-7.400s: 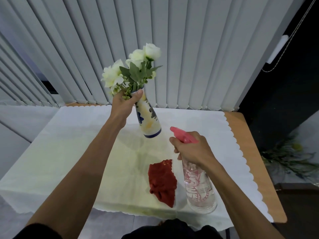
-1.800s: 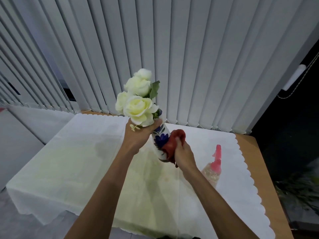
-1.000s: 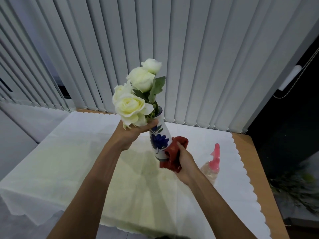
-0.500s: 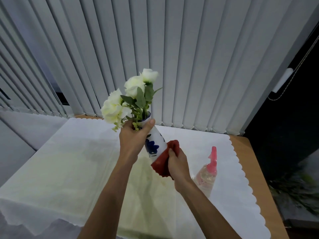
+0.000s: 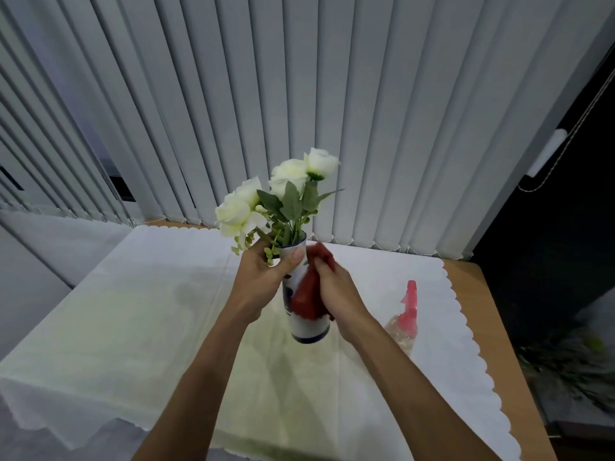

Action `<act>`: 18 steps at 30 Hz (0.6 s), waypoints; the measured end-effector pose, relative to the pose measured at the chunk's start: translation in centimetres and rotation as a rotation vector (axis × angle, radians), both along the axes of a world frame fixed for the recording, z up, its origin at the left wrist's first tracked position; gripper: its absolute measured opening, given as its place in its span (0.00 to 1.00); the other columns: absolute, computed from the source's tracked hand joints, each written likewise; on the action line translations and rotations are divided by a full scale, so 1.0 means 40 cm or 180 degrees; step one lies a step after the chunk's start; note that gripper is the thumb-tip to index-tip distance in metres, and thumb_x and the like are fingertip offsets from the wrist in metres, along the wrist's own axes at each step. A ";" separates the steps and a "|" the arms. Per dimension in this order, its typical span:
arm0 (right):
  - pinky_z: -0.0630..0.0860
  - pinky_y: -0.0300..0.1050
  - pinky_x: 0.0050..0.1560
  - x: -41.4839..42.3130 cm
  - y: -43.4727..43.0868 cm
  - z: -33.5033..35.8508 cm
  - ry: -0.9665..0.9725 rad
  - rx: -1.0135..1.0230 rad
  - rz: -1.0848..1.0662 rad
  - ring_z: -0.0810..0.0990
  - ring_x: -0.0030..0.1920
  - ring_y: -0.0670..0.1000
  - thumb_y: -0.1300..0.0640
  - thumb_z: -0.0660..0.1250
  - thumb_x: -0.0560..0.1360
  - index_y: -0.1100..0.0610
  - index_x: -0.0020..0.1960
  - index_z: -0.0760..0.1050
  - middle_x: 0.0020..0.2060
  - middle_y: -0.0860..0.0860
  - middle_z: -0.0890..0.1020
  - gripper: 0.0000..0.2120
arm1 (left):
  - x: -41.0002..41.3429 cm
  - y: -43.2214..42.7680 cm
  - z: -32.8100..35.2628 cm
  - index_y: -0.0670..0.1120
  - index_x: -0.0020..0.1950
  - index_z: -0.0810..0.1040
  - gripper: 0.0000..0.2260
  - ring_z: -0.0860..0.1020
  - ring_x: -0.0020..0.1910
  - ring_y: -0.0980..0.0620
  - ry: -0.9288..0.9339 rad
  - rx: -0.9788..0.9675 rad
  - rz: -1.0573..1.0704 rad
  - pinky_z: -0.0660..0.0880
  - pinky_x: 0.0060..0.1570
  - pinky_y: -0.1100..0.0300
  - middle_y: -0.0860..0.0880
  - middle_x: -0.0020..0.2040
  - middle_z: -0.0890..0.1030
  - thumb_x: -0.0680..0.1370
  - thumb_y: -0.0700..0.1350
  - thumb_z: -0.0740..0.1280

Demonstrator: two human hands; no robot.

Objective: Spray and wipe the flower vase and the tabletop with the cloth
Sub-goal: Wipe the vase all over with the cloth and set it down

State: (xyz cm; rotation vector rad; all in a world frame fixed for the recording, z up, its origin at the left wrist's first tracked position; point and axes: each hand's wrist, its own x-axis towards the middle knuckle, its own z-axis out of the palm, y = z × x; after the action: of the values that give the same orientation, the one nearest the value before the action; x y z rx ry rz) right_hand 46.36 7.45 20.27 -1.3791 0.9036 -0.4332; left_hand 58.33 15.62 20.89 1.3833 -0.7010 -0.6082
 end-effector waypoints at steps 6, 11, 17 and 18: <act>0.76 0.39 0.46 0.003 0.053 -0.063 -0.0008 -0.0119 -0.0261 0.82 0.56 0.46 0.42 0.54 0.85 0.35 0.68 0.71 0.59 0.42 0.83 0.14 | 0.011 -0.005 0.025 0.51 0.56 0.83 0.15 0.84 0.56 0.47 -0.0134 -0.0033 0.0104 0.81 0.55 0.52 0.49 0.54 0.86 0.71 0.44 0.78; 0.69 0.34 0.24 -0.011 0.046 -0.047 0.0234 0.0305 -0.0146 0.81 0.37 0.49 0.47 0.53 0.86 0.45 0.62 0.75 0.52 0.51 0.84 0.13 | 0.029 -0.006 0.038 0.52 0.54 0.83 0.14 0.83 0.57 0.46 -0.0236 -0.0058 0.0093 0.82 0.55 0.52 0.52 0.53 0.86 0.70 0.47 0.77; 0.78 0.37 0.50 0.032 0.060 -0.020 -0.0368 -0.0109 -0.0313 0.81 0.52 0.38 0.45 0.55 0.86 0.38 0.71 0.72 0.57 0.39 0.82 0.16 | 0.020 -0.022 0.052 0.46 0.62 0.82 0.22 0.83 0.57 0.51 -0.0570 -0.0107 0.0241 0.80 0.59 0.50 0.51 0.56 0.85 0.70 0.49 0.78; 0.76 0.36 0.41 0.023 0.058 -0.047 -0.0199 -0.0054 -0.0364 0.81 0.46 0.40 0.46 0.53 0.86 0.40 0.69 0.73 0.54 0.41 0.84 0.15 | 0.026 -0.023 0.057 0.45 0.62 0.81 0.22 0.83 0.58 0.49 -0.0413 -0.0164 0.0250 0.81 0.59 0.48 0.49 0.56 0.85 0.70 0.47 0.78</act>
State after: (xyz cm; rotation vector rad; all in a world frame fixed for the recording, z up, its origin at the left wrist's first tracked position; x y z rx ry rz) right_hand 47.27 9.76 18.38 -1.3264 0.9321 -0.5692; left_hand 59.38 14.69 23.16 1.4046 -0.7571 -0.4384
